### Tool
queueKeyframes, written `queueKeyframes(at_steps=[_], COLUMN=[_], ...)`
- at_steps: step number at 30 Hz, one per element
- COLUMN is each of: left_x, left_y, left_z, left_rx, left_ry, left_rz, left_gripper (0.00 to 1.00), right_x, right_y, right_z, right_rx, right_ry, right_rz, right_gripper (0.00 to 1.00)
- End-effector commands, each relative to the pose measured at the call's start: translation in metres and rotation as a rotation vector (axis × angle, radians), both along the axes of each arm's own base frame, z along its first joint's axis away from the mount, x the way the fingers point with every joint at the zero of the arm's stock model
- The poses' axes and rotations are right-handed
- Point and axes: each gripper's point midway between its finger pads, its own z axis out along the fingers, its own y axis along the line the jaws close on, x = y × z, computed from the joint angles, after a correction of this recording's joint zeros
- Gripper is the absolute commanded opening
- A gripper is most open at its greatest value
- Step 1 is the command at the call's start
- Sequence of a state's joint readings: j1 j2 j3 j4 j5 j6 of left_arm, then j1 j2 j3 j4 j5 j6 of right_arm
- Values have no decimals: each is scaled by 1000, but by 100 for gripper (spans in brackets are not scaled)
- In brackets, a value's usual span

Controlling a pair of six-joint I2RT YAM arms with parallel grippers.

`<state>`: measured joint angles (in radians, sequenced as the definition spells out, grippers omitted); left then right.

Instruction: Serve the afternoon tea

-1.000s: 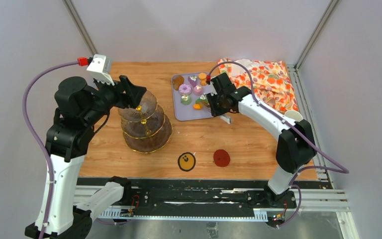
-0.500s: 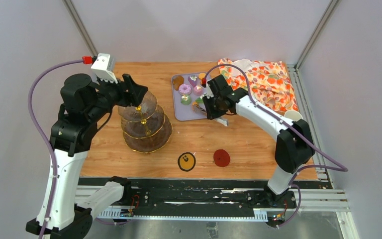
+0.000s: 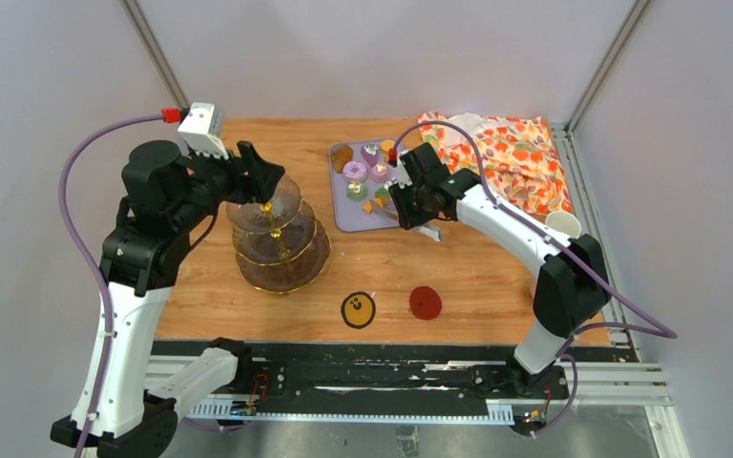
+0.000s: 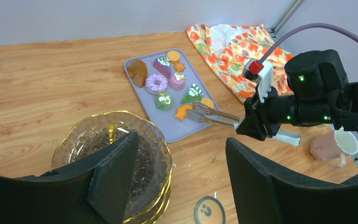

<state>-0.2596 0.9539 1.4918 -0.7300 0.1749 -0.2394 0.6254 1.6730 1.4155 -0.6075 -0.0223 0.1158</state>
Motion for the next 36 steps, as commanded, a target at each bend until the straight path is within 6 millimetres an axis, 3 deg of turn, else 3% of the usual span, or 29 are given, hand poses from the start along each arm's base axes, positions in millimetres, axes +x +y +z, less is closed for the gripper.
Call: queueKeyframes(at_steps=[1,9,17,29,36], left_x=[2,3,2,2,2], left_y=[-2,-3,-3,-1,-1], left_z=[5,3,4,2,0], left_rx=[-8,-14,-19,-18,-15], left_ry=[-25,-16,-19,-15,-13], left_rz=[-4,-3,-2,6,8], left_gripper=[73,73,73,73,73], right_x=[-2,5,19,11,15], right_y=[-3,-16,-10,16,10], right_z=[-7,-15,-31,-21,-26], right_rx=[-24,-67,-56,25,-31], right_ry=[5,0,18,17,2], right_rz=[-16,-4,80,182,157], right_gripper=[37,42,43,44,44])
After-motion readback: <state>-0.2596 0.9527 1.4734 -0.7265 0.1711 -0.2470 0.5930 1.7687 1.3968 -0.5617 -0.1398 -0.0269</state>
